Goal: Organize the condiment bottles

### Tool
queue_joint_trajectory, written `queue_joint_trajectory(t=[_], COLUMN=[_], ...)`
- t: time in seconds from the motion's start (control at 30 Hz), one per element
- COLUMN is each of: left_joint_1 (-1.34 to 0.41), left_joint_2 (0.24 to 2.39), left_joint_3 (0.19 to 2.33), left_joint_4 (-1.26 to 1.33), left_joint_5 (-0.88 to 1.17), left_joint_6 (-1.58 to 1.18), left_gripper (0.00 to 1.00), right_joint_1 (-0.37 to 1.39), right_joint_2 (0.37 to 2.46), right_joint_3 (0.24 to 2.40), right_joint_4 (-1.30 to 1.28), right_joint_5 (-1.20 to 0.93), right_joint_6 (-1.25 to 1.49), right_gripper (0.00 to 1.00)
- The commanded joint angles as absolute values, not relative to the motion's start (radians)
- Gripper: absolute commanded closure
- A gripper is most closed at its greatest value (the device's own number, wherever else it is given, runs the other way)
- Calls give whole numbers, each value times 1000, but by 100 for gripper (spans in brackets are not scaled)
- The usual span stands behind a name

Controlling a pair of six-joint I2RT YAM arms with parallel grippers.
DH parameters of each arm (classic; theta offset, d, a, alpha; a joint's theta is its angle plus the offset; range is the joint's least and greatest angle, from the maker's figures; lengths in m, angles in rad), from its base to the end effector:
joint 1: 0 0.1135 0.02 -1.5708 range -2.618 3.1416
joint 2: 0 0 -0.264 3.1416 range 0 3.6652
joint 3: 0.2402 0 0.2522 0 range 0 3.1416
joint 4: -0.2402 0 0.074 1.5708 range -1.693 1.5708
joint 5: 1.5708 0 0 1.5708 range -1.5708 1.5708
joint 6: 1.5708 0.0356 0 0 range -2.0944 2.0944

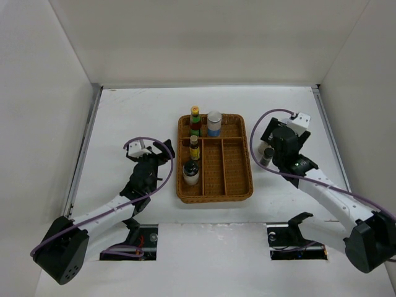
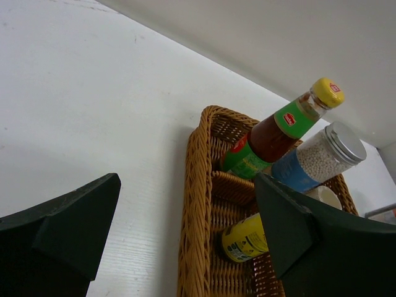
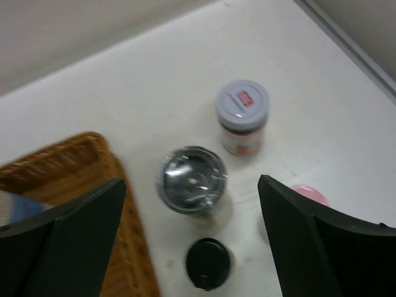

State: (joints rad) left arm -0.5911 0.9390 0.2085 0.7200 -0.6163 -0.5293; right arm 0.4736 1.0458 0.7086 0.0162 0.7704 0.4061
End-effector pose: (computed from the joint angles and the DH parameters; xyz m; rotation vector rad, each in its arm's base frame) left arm 0.1689 -0.0886 0.2067 -0.4313 1.5333 -0.3892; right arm 0.2188 0.0843 0.2861 0.4468 1.7441 -0.1032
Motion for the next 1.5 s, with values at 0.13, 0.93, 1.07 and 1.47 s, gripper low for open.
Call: queue_joint_trajectory(t=[0.13, 0.93, 1.07, 1.47], left_joint_1=[-602, -593, -593, -584], left_joint_2=[933, 954, 960, 948], left_joint_3=[207, 207, 209, 204], left_joint_4=[770, 778, 778, 776], left_joint_5=[-591, -586, -586, -586], left_joint_6=[-554, -555, -555, -555], left_gripper=[9, 9, 10, 10], right_joint_1=[429, 377, 377, 490], right_joint_2=[1126, 1381, 1352, 1275], right_joint_3=[718, 834, 845, 985], right_joint_4=[-54, 160, 202, 287], right_joint_5=[678, 638, 661, 594], right_joint_6=[446, 370, 341, 276], right_gripper=[1, 35, 48, 47])
